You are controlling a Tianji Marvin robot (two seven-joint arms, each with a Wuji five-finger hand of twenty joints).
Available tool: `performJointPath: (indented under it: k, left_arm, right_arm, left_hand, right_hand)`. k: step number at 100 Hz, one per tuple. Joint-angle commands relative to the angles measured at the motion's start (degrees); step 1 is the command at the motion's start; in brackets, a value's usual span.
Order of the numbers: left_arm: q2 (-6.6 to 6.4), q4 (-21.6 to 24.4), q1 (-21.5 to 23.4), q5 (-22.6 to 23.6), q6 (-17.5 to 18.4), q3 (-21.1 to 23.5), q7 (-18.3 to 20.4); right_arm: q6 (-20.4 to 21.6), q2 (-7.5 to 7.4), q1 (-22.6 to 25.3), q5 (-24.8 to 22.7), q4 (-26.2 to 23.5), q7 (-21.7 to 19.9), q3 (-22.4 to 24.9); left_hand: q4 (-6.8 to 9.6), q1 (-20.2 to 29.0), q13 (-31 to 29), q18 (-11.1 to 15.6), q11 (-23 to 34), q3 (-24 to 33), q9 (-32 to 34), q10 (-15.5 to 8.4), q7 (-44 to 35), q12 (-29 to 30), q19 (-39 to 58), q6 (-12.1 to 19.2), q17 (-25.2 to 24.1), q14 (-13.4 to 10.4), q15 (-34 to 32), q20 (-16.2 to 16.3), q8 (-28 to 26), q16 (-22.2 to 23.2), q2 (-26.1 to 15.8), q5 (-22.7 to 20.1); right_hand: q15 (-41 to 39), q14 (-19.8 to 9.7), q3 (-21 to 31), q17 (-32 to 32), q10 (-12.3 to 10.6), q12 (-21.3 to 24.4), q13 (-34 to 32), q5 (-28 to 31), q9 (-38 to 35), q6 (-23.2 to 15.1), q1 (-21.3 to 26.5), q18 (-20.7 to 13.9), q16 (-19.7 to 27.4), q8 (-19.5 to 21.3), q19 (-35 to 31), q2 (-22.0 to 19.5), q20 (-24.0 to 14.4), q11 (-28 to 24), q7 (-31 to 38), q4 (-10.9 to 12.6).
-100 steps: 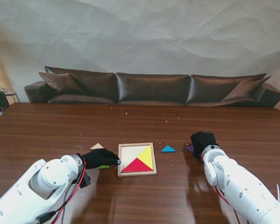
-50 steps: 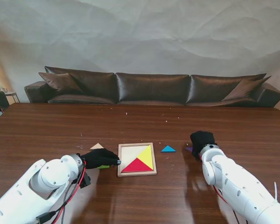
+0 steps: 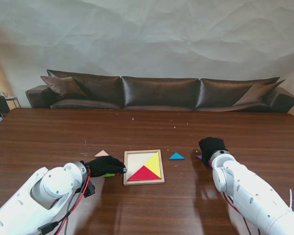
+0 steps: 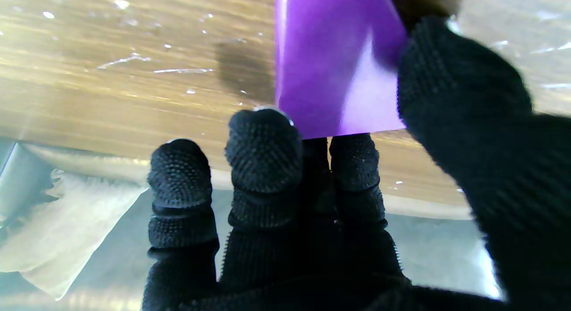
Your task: Assemble the tangram pieces into a square
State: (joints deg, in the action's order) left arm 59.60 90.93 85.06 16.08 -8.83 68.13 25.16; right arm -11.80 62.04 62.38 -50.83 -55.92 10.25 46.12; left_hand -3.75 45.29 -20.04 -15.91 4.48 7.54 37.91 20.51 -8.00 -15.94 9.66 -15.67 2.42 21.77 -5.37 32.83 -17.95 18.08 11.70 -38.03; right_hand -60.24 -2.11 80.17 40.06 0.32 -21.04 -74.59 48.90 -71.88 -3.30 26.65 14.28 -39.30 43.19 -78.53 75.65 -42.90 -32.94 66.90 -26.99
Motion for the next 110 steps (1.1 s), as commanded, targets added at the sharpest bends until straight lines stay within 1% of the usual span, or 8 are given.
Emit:
performJointPath:
  k: [1, 42, 61, 66, 80, 84, 88, 110]
  left_arm:
    - [0.1, -0.34, 0.29, -0.13, 0.03, -0.08, 1.26]
    - [0.1, -0.31, 0.41, -0.04, 0.11, 0.07, 1.18]
    - [0.1, -0.34, 0.37, -0.13, 0.05, 0.03, 1.22]
    - [0.1, -0.34, 0.37, -0.16, 0.04, 0.04, 1.25]
    - [0.12, -0.33, 0.41, -0.19, 0.08, 0.09, 1.18]
    - [0.12, -0.34, 0.4, -0.21, 0.09, 0.09, 1.18]
    - [0.11, -0.36, 0.39, -0.21, 0.11, 0.08, 1.21]
    - [0.11, -0.31, 0.45, -0.23, 0.12, 0.18, 1.24]
  right_arm:
    - [0.68, -0.21, 1.82, 0.23, 2.46, -1.69, -0.51]
    - [2.25, -0.18, 1.9, 2.43, 2.36, -4.38, 0.23]
    - [2.16, -0.42, 2.18, 2.74, 1.63, -6.4, 0.61]
    - [2.06, -0.44, 2.24, 2.76, 1.53, -6.57, 0.65]
    - [1.81, -0.48, 2.28, 2.22, 1.48, -6.11, 0.55]
    - [1.72, -0.46, 2.26, 2.11, 1.56, -5.87, 0.5]
    - [1.68, -0.4, 2.17, 2.09, 1.75, -5.46, 0.39]
    - [2.02, -0.65, 1.99, 1.56, 1.92, -5.75, 0.06]
  left_hand:
    - [1.57, 0.88, -1.59, -1.3, 0.25, -0.02, 1.47, 0.52, -0.19, -0.31, 0.47, -0.44, 0.5, 0.83, -0.96, 0.65, -0.22, 0.61, -3.32, -1.24]
    - [1.58, 0.84, -1.61, -1.36, 0.24, 0.02, 1.45, 0.47, -0.23, -0.31, 0.46, -0.33, 0.53, 0.79, -0.98, 0.63, -0.24, 0.61, -3.25, -1.31]
    - [1.57, 0.8, -1.58, -1.31, 0.24, 0.05, 1.42, 0.47, -0.21, -0.31, 0.45, -0.34, 0.49, 0.81, -0.96, 0.63, -0.24, 0.6, -3.27, -1.28]
    - [1.57, 0.81, -1.56, -1.32, 0.24, 0.07, 1.43, 0.41, -0.21, -0.31, 0.46, -0.45, 0.51, 0.78, -0.94, 0.63, -0.23, 0.59, -3.23, -1.3]
    - [1.58, 0.8, -1.55, -1.29, 0.25, 0.12, 1.48, 0.57, -0.21, -0.31, 0.45, -0.4, 0.49, 0.85, -0.95, 0.62, -0.23, 0.59, -3.21, -1.28]
    - [1.57, 0.78, -1.59, -1.33, 0.24, 0.12, 1.45, 0.46, -0.23, -0.31, 0.45, -0.42, 0.51, 0.76, -0.97, 0.62, -0.24, 0.6, -3.23, -1.33]
    - [1.57, 0.73, -1.56, -1.33, 0.25, 0.11, 1.46, 0.52, -0.2, -0.31, 0.44, -0.34, 0.49, 0.81, -0.96, 0.62, -0.23, 0.6, -3.22, -1.25]
    - [1.56, 0.73, -1.58, -1.33, 0.28, 0.16, 1.53, 0.55, -0.22, -0.32, 0.44, -0.36, 0.47, 0.81, -0.97, 0.61, -0.24, 0.6, -3.19, -1.29]
  right_hand:
    - [-2.53, -2.73, -1.44, 13.89, -2.27, -2.87, -0.8, 4.33, -6.42, -6.18, 10.19, 0.07, -0.82, 1.54, -2.9, 0.91, -1.09, -3.65, 6.34, 2.51]
    - [-8.18, -1.12, 2.27, 15.59, -1.42, -11.18, -0.59, -1.82, -3.56, -5.94, 12.47, 0.5, -4.61, -5.36, -0.59, -1.14, -0.83, -12.11, -2.07, 3.52]
    - [-8.7, 0.39, 4.02, 14.31, 0.82, -16.59, -0.51, -6.99, -0.71, 2.92, 13.76, 3.68, -7.63, -17.71, 2.11, -4.14, -1.52, -14.04, -24.69, 4.54]
    - [-8.79, 0.5, 4.6, 14.28, 1.3, -17.56, -0.52, -8.04, -0.57, 6.38, 13.94, 4.36, -8.06, -23.75, 2.55, -3.5, -1.87, -14.08, -23.67, 4.5]
    - [-9.25, 0.33, 5.32, 14.51, 1.6, -18.22, -0.54, -2.61, -0.64, 13.79, 13.58, 4.87, -8.13, -24.49, 2.68, -2.9, -1.81, -14.12, -21.5, 4.13]
    - [-9.37, 0.15, 5.46, 14.58, 1.78, -18.49, -0.55, 1.03, -0.87, 12.62, 13.4, 4.98, -8.12, -23.89, 2.81, -2.7, -1.73, -13.94, -19.45, 4.01]
    - [-9.78, 0.02, 5.55, 14.91, 1.86, -19.64, -0.55, 3.11, -1.65, 10.53, 13.25, 5.07, -7.95, -29.05, 2.68, -2.28, -1.43, -12.52, -13.09, 3.79]
    - [-10.28, 0.02, 5.46, 15.04, 3.24, -21.29, -0.6, 11.68, -2.49, -3.97, 13.39, 4.18, -7.97, -27.88, 2.86, -2.18, -0.9, -11.79, -0.85, 3.95]
